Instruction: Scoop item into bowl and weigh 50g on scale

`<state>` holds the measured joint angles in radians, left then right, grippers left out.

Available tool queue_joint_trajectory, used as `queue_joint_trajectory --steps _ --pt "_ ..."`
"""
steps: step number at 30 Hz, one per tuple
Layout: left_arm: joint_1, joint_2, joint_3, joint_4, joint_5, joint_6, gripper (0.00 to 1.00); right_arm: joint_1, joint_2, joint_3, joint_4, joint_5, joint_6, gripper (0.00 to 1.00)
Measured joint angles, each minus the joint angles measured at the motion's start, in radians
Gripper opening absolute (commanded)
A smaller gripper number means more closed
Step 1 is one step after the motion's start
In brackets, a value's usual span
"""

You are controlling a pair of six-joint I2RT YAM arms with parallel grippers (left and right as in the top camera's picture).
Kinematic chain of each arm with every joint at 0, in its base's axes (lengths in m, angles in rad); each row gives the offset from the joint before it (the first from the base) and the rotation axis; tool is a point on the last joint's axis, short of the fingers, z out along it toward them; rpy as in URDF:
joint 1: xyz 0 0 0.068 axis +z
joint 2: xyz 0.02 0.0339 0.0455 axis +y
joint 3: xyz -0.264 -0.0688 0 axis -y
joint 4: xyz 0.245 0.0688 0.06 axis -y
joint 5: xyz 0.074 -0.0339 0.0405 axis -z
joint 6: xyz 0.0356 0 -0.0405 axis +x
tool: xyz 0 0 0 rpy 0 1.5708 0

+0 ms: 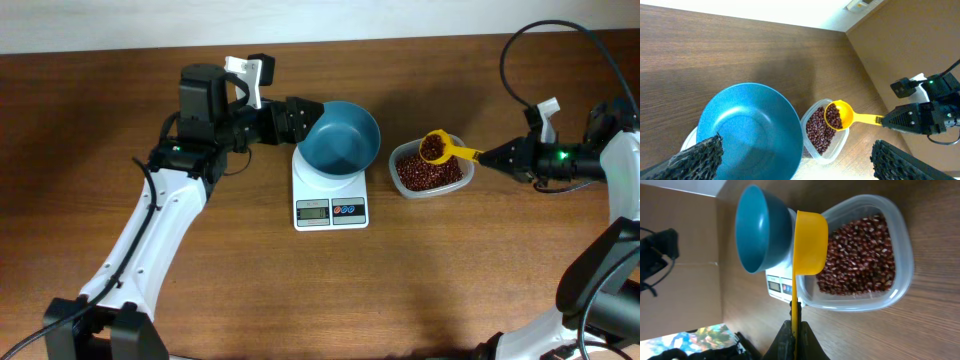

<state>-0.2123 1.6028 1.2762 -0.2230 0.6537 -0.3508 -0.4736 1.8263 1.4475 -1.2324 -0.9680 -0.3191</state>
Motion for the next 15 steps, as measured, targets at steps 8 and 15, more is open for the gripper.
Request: queue_joint_trajectory --steps 8,15 --pt "0.153 0.000 0.000 -0.079 0.004 0.112 0.99 0.006 0.000 0.000 -0.035 -0.102 -0.022 0.04" --pt "0.267 0.000 0.000 -0.133 0.045 0.283 0.99 0.168 0.009 0.058 -0.024 -0.126 -0.025 0.04"
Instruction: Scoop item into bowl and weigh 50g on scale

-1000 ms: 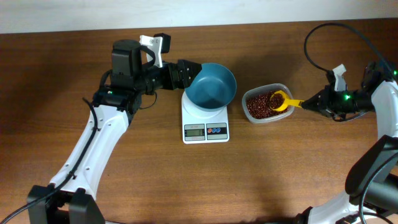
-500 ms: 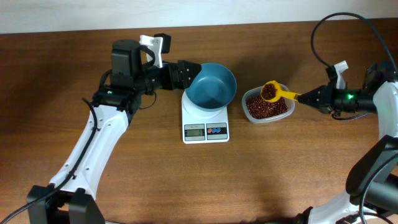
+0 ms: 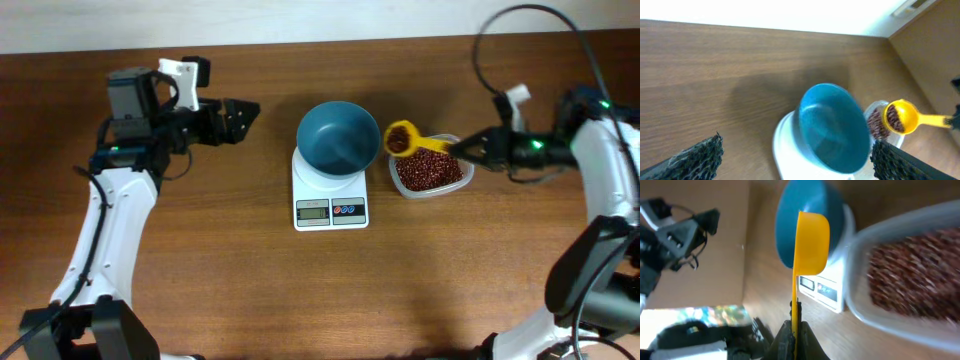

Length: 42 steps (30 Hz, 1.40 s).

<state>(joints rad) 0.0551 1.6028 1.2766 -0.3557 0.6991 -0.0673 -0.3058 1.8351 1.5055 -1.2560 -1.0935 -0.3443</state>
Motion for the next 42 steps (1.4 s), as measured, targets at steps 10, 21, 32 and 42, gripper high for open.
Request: queue_joint_trajectory --steps 10,21,32,42 --pt "0.008 -0.001 0.003 -0.187 0.208 0.363 0.99 0.222 0.003 0.264 0.014 0.185 0.064 0.04" --pt "-0.299 -0.224 0.014 -0.492 -0.156 0.540 0.99 0.245 0.003 0.266 0.015 0.290 0.087 0.04" --pt "-0.420 -0.261 0.017 -0.594 -0.313 0.541 0.99 0.338 0.003 0.266 0.038 0.381 0.098 0.04" --pt "-0.420 -0.261 0.017 -0.642 -0.319 0.507 0.99 0.402 0.003 0.266 0.060 0.489 0.105 0.04"
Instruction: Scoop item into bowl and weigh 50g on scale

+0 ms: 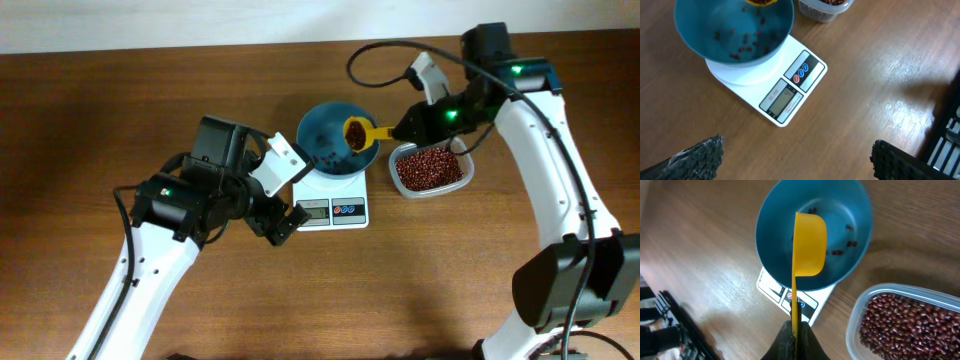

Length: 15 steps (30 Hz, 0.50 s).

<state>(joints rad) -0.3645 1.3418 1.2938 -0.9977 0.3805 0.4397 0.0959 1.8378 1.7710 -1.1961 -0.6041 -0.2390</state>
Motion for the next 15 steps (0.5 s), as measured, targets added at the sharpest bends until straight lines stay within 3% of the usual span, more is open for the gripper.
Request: queue_joint_trajectory --steps 15 --pt "0.000 0.000 0.000 -0.027 0.005 -0.017 0.99 0.074 0.000 0.000 0.031 0.116 -0.005 0.04"
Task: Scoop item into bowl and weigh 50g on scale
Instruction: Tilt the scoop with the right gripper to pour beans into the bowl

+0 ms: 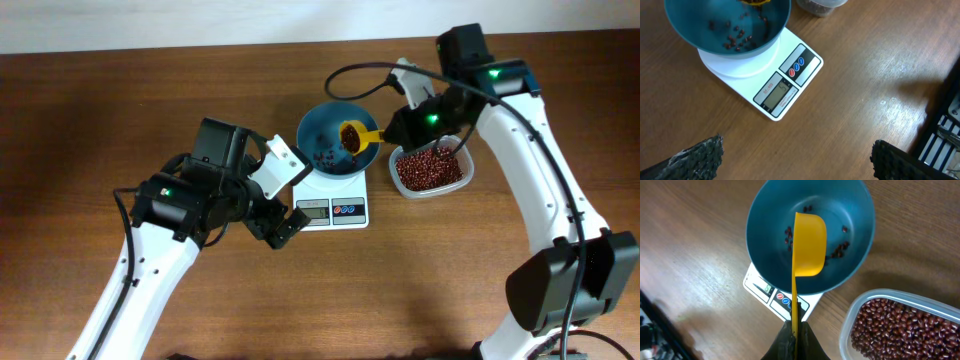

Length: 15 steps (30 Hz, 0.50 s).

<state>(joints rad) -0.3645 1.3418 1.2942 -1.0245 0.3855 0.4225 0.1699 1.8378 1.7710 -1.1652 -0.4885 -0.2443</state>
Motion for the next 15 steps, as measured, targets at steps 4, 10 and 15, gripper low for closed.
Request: queue_joint_trajectory --steps 4,10,15 --pt "0.000 0.000 0.000 -0.020 0.003 0.000 0.99 0.047 0.000 0.000 0.016 0.071 -0.002 0.04" --pt "0.000 0.000 0.000 -0.035 0.003 0.000 0.99 0.109 0.000 0.005 0.038 0.206 -0.003 0.04" --pt "0.000 0.000 0.000 -0.040 0.003 0.000 0.99 0.119 0.000 0.017 0.056 0.242 -0.002 0.04"
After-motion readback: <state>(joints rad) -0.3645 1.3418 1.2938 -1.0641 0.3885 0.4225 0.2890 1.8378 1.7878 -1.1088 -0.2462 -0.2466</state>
